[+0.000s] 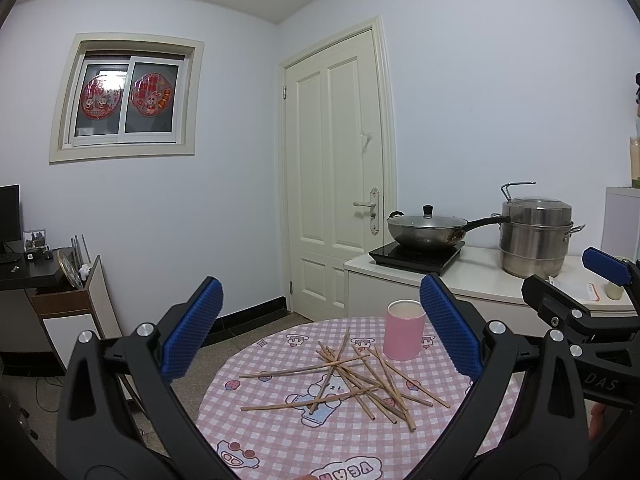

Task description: Organize utensils

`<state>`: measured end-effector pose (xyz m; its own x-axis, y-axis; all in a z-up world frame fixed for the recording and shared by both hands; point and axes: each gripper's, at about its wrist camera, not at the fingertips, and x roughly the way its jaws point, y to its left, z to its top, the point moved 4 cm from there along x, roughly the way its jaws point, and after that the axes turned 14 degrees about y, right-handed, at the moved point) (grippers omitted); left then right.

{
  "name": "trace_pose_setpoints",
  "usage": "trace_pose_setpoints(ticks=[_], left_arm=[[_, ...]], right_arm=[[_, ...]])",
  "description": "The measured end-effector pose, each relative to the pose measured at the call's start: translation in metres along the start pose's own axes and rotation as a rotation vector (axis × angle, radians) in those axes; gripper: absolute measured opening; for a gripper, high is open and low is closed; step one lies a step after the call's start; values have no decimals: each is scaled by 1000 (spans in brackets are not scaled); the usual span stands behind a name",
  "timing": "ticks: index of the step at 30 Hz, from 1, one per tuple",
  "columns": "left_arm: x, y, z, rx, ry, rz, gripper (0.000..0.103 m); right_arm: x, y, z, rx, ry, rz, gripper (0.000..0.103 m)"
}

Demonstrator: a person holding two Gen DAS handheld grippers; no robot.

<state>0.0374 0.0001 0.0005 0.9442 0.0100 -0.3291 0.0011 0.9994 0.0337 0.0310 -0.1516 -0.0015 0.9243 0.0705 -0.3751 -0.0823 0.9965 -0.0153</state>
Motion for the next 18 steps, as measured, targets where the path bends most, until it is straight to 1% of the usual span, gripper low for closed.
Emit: trace_pose_setpoints(ticks=[18], left_arm=[[-1, 3, 1, 2, 1, 2, 97]], right_arm=[[-1, 1, 0, 1, -1, 0, 96]])
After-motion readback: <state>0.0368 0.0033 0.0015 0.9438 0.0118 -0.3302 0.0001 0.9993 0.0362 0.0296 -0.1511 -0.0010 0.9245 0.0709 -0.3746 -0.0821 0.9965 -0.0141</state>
